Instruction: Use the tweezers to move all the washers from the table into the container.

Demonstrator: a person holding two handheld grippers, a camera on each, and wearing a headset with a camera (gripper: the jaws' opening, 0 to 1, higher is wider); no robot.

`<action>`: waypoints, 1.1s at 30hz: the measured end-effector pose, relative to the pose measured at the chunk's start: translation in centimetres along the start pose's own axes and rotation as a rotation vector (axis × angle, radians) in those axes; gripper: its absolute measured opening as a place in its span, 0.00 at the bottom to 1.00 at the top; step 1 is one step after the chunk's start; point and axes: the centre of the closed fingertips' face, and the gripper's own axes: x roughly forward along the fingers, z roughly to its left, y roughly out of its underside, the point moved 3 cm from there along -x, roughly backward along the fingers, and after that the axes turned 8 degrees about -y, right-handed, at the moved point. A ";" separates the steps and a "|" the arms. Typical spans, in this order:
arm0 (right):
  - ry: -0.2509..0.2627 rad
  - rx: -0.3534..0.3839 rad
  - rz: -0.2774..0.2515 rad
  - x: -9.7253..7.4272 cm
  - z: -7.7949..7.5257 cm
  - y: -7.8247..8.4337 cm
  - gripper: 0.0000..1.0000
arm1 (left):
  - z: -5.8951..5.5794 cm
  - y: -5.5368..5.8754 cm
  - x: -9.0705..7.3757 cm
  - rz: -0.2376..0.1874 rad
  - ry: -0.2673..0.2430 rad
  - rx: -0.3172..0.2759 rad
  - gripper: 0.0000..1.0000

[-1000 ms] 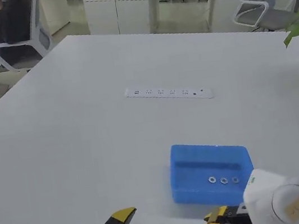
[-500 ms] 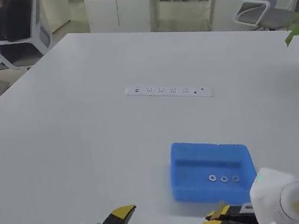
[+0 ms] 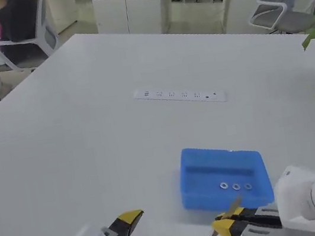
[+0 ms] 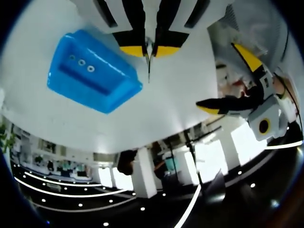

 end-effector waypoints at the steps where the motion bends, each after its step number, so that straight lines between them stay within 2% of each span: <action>1: 0.006 0.004 -0.008 -0.2 -0.1 -0.2 0.03 | 0.0 0.0 0.0 0.000 0.001 0.001 0.78; 11: 0.043 0.041 -0.061 -1.5 -1.1 -1.4 0.03 | 0.0 0.1 0.0 -0.001 0.004 0.006 0.78; 20: 0.079 -0.005 -0.103 -2.7 -1.5 -4.5 0.03 | 0.0 0.2 0.0 0.005 0.003 0.013 0.76; 29: 0.103 -0.014 -0.140 -2.9 -3.4 -7.1 0.03 | 0.0 0.2 0.0 0.008 0.001 0.015 0.76; 33: 0.116 -0.009 -0.152 -2.6 -4.8 -8.3 0.03 | 0.0 0.3 0.1 0.013 0.001 0.018 0.75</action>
